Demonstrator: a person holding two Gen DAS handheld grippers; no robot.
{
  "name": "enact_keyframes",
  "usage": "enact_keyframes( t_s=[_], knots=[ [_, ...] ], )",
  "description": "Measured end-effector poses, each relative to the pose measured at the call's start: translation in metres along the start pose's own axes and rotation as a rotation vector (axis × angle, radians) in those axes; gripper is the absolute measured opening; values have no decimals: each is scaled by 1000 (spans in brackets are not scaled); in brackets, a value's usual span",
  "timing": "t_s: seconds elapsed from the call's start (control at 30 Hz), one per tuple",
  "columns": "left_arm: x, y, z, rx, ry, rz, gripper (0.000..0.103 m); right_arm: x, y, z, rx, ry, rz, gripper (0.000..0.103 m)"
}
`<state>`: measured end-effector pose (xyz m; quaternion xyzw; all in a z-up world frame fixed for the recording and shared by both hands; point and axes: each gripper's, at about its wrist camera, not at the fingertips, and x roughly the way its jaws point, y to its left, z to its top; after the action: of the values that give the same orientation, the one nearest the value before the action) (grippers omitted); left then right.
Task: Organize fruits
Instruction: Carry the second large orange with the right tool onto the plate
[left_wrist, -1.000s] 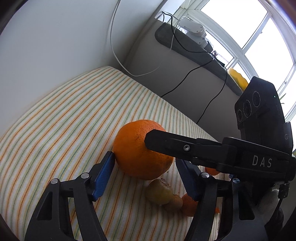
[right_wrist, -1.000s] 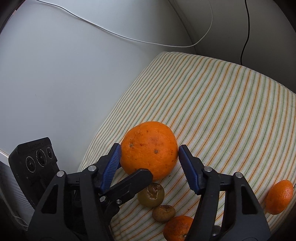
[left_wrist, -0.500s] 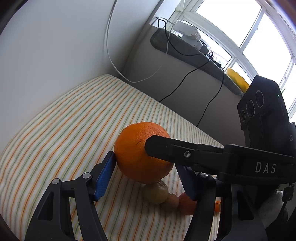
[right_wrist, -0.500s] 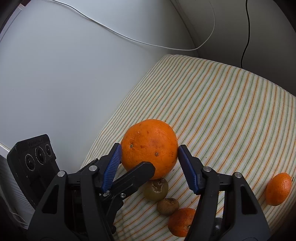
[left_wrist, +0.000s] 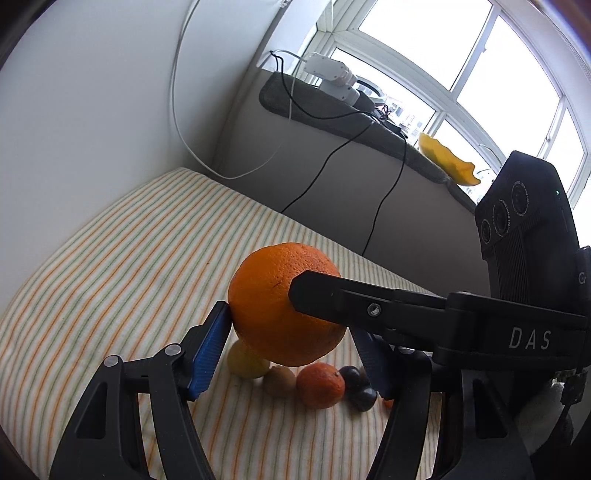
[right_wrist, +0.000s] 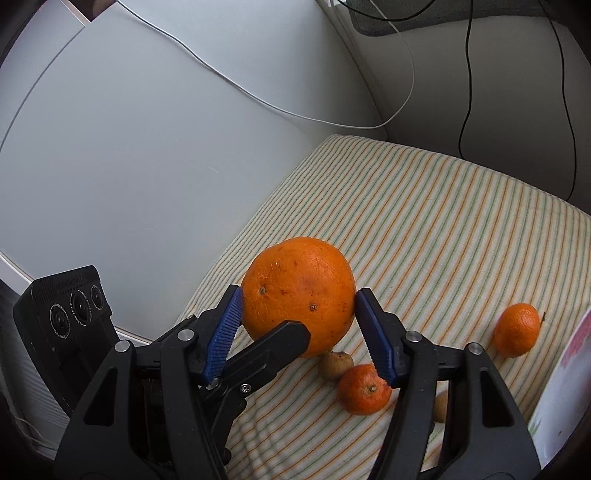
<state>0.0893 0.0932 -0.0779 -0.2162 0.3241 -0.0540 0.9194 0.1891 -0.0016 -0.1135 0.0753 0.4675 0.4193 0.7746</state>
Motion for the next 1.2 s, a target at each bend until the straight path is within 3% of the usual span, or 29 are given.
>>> enact_keyframes(
  t_s=[0.53, 0.97, 1.2],
  knots=[
    [8, -72, -28, 105, 48, -100, 64, -77, -18, -52, 77, -105, -68, 66],
    [38, -132, -50, 197, 144, -194, 64, -138, -63, -100, 173, -167, -146, 66],
    [43, -152, -56, 236, 163, -211, 64, -155, -80, -111, 213, -187, -144, 66]
  ],
)
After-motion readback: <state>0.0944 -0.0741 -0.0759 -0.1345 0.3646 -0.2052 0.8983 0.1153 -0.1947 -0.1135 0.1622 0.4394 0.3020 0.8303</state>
